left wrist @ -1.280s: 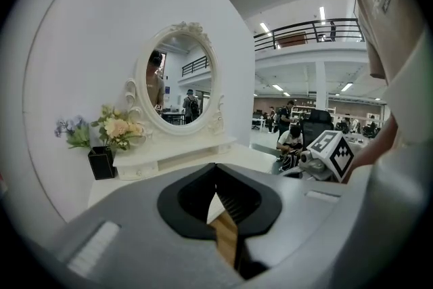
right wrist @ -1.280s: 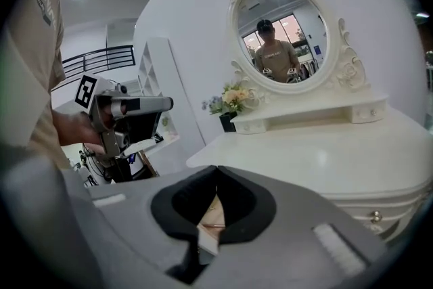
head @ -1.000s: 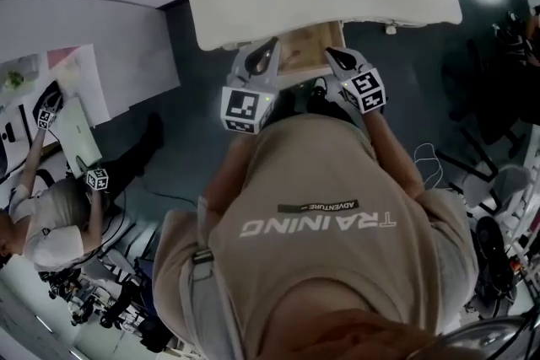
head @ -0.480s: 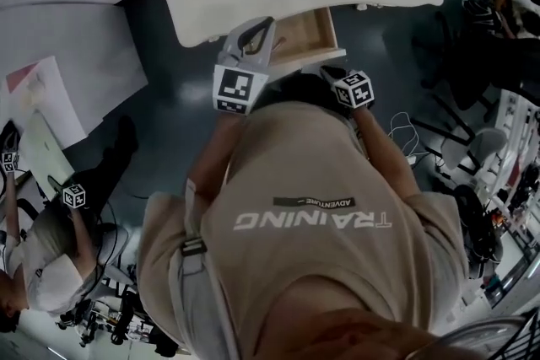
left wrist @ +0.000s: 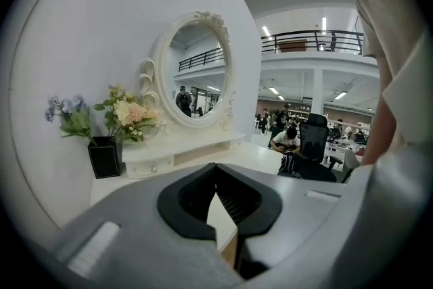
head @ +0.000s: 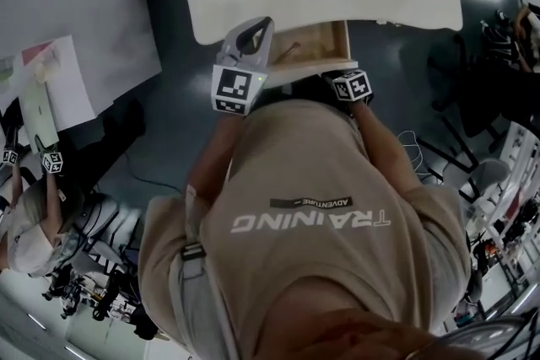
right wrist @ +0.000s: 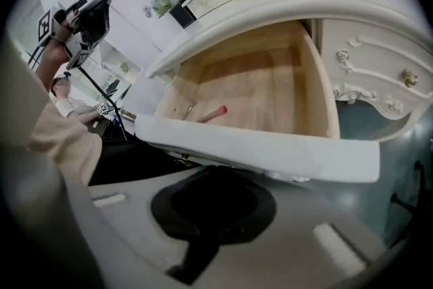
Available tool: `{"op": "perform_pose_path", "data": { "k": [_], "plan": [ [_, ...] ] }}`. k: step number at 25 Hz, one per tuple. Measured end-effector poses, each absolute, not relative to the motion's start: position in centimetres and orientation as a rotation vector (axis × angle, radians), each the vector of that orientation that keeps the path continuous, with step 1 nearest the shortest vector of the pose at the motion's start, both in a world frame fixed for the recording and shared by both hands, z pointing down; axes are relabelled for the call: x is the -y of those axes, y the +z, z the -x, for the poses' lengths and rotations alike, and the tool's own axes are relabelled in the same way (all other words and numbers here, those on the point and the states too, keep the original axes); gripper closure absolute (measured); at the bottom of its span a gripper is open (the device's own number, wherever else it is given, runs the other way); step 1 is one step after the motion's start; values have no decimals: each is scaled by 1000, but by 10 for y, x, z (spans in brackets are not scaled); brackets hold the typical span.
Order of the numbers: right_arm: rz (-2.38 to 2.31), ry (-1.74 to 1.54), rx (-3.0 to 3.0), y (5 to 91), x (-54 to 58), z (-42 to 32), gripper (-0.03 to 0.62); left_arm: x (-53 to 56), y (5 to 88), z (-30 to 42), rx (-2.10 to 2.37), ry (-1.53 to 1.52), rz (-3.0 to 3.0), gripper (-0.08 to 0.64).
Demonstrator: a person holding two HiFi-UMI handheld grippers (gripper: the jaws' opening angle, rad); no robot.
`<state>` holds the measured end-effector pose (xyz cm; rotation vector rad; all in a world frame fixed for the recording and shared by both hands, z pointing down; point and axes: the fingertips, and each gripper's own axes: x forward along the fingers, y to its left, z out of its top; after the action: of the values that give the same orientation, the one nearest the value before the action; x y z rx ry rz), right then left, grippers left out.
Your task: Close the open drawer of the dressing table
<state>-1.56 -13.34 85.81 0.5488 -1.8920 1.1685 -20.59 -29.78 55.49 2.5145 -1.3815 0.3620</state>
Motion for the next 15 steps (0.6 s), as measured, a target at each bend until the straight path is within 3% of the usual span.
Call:
{"op": "perform_pose_path", "data": {
  "k": [15],
  "plan": [
    [-413,1207,2074,852,232,-8,588,373,521,195,1548,449,-2479,563]
  ]
}}
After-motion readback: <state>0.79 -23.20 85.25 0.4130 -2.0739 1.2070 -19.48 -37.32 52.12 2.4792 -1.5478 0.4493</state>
